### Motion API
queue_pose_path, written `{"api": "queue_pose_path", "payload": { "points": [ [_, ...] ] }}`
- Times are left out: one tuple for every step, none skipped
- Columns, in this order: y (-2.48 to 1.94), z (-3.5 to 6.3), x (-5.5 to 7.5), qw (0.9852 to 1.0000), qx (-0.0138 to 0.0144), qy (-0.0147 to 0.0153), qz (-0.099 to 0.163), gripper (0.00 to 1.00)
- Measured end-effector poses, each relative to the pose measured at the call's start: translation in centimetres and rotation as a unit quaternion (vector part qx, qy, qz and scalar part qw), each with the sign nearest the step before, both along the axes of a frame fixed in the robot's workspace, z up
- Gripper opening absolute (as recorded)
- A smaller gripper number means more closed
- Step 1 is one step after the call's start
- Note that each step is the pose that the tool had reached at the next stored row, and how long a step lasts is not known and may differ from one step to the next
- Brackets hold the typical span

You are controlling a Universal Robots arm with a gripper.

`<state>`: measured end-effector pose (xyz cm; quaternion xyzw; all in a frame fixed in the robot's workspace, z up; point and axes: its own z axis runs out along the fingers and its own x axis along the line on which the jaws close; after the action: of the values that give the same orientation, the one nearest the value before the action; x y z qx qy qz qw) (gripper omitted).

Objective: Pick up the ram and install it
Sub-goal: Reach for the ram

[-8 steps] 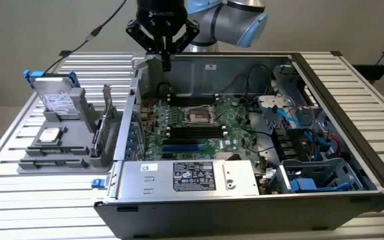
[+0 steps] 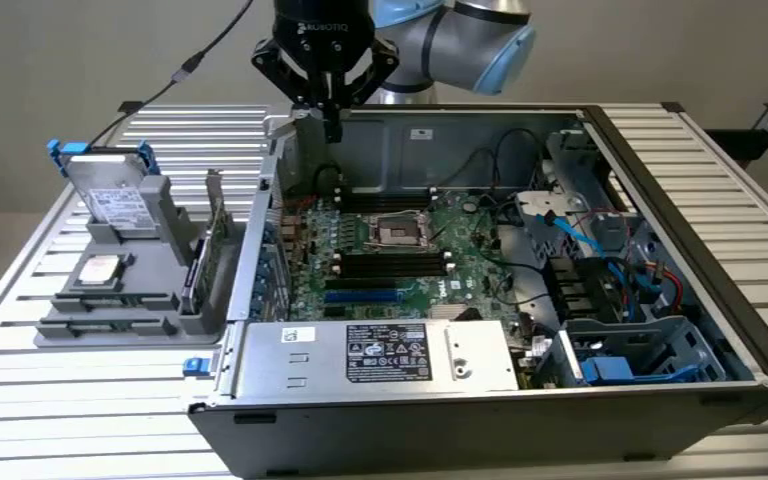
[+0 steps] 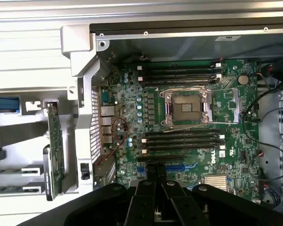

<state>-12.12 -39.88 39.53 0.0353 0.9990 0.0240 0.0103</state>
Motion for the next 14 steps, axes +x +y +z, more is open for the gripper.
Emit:
{"api": "queue_pose_path", "payload": {
  "points": [
    [0.00,0.01,-0.1,1.0000,0.0000,0.0005,0.000,0.10],
    [0.00,0.01,-0.3,1.0000,-0.0001,0.0023,0.000,0.10],
    [0.04,-0.05,-1.2,1.0000,0.0000,0.0032,0.000,0.10],
    [0.07,-0.08,-1.6,1.0000,0.0001,0.0033,0.000,0.10],
    [0.10,-0.10,-2.1,1.0000,0.0001,0.0034,0.000,0.10],
    [0.12,-0.11,-2.5,1.0000,0.0001,0.0035,0.000,0.10],
    [0.14,-0.12,-2.8,1.0000,0.0001,0.0036,0.001,0.10],
    [0.17,-0.15,-3.0,1.0000,0.0001,0.0037,0.003,0.10],
    [0.19,-0.18,-3.3,1.0000,0.0001,0.0037,0.004,0.10],
    [0.21,-0.21,-3.6,1.0000,0.0001,0.0037,0.005,0.10],
    [0.24,-0.26,-3.9,1.0000,0.0001,0.0037,0.007,0.10],
    [0.27,-0.30,-4.2,1.0000,0.0001,0.0037,0.008,0.10],
    [0.30,-0.33,-4.5,1.0000,0.0001,0.0037,0.009,0.10],
    [0.33,-0.37,-4.8,0.9999,0.0001,0.0037,0.010,0.10]
  ]
}}
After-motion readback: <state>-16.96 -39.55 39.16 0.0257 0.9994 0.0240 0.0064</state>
